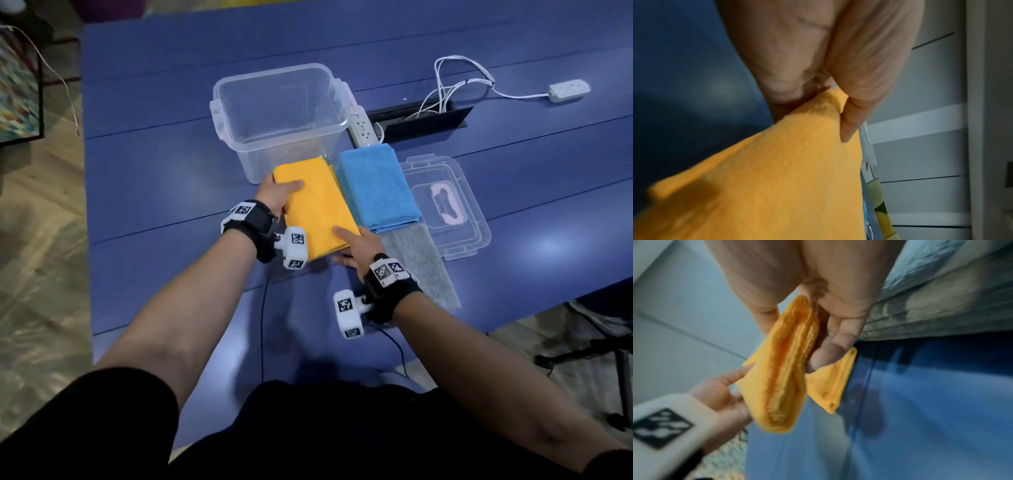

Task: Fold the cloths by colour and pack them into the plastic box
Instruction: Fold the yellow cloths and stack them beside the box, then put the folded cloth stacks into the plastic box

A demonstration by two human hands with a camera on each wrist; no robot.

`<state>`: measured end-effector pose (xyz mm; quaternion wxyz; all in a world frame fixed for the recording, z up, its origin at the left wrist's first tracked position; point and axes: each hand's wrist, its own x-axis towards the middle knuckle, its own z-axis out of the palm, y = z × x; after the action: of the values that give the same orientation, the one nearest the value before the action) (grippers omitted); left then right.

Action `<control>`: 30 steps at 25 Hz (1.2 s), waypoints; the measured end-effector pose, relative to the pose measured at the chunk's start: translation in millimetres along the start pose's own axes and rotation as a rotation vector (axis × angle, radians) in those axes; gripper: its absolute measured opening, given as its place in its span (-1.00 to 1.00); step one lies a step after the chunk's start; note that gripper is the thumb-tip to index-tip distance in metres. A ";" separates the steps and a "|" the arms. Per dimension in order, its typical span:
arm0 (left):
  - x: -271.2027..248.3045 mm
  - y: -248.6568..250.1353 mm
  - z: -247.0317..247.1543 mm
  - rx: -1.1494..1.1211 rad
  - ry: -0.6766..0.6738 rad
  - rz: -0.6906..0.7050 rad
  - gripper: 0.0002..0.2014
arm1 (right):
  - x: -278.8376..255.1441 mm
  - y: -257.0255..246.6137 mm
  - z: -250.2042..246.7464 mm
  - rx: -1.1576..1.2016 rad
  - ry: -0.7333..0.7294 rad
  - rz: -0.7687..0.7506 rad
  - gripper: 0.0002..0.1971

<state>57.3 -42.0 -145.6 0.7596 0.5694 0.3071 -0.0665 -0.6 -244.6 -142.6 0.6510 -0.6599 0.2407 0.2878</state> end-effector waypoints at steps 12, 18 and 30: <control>32.8 -41.4 8.3 0.615 0.347 -0.012 -0.10 | 51.9 3.4 13.2 0.067 0.045 0.305 -0.65; 18.7 -74.2 26.8 0.612 0.129 -0.037 -0.17 | 46.9 14.4 17.2 0.029 0.033 0.295 -0.46; -15.5 50.2 -28.3 1.144 0.592 0.885 -0.62 | 21.7 4.2 2.2 -0.590 -0.191 -0.038 -0.39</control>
<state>56.4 -3.1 -100.4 0.1901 0.9361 0.1594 0.2492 11.9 -241.3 -160.7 0.4562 -0.7948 0.0721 0.3937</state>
